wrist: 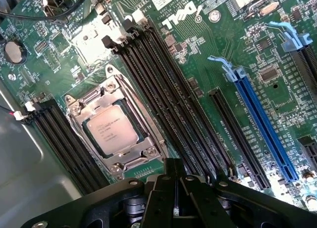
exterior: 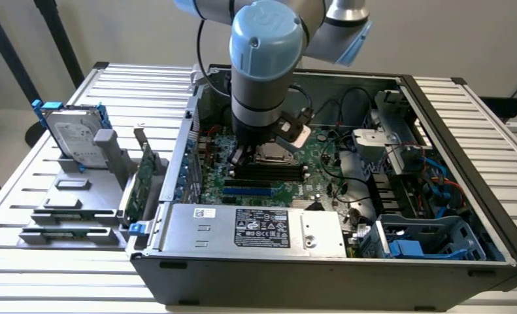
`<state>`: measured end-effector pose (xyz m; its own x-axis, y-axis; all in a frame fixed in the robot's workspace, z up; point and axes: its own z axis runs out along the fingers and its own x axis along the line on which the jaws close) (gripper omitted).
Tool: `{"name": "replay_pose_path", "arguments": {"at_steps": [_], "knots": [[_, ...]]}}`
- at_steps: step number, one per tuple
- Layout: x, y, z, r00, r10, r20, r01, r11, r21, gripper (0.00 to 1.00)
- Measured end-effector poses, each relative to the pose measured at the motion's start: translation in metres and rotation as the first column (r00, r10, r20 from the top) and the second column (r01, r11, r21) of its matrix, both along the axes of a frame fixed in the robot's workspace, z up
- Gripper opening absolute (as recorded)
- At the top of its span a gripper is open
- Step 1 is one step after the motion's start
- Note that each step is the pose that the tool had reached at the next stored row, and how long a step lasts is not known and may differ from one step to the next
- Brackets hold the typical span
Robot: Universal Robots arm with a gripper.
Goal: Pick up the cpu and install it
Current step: 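Install the first cpu locking lever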
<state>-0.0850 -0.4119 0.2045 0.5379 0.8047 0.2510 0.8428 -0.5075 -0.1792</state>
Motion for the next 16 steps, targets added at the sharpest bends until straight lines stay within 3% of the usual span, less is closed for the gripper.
{"name": "replay_pose_path", "arguments": {"at_steps": [9,16], "knots": [[-0.0007,0.0048,-0.0051,1.0,0.0,0.0,0.0,1.0,0.0006,0.11],[-0.0013,0.0059,-0.0084,1.0,0.0,0.0,0.0,1.0,0.002,0.11]]}}
